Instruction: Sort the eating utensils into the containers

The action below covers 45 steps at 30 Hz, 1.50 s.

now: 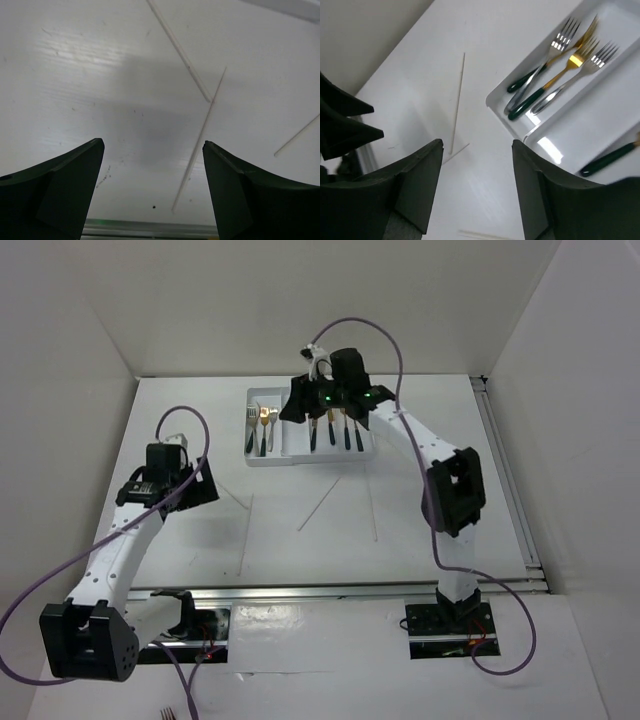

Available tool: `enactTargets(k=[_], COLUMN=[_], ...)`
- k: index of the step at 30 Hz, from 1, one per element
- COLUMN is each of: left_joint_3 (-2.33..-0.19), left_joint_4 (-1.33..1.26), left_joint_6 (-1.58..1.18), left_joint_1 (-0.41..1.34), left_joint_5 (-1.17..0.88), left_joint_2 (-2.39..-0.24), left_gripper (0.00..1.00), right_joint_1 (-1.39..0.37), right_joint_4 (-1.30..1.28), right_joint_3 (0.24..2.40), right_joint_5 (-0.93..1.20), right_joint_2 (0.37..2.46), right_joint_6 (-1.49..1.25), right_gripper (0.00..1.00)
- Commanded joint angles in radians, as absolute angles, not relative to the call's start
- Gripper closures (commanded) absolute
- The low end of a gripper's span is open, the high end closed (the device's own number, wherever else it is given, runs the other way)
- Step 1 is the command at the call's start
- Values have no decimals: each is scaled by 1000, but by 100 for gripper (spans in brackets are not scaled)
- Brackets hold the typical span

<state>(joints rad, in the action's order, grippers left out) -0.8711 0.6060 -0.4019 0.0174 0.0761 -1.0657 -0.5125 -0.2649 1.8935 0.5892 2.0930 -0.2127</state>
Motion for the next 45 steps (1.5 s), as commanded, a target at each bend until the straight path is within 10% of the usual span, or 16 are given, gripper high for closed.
enactTargets(k=[1, 13, 45], left_joint_3=[-853, -831, -1288], left_joint_4=[615, 646, 692], left_joint_6=[-477, -558, -587], left_joint_1=[14, 55, 132], left_joint_5=[-61, -146, -9], left_joint_2=[-1054, -1249, -1845], left_gripper=[7, 39, 44], right_joint_1=[-508, -457, -328], right_joint_4=[-236, -273, -336], right_joint_3=[1777, 1526, 1512], right_joint_5=[448, 281, 304], right_joint_2=[1915, 1729, 1740], right_joint_6=[32, 143, 161], right_gripper=[33, 42, 46])
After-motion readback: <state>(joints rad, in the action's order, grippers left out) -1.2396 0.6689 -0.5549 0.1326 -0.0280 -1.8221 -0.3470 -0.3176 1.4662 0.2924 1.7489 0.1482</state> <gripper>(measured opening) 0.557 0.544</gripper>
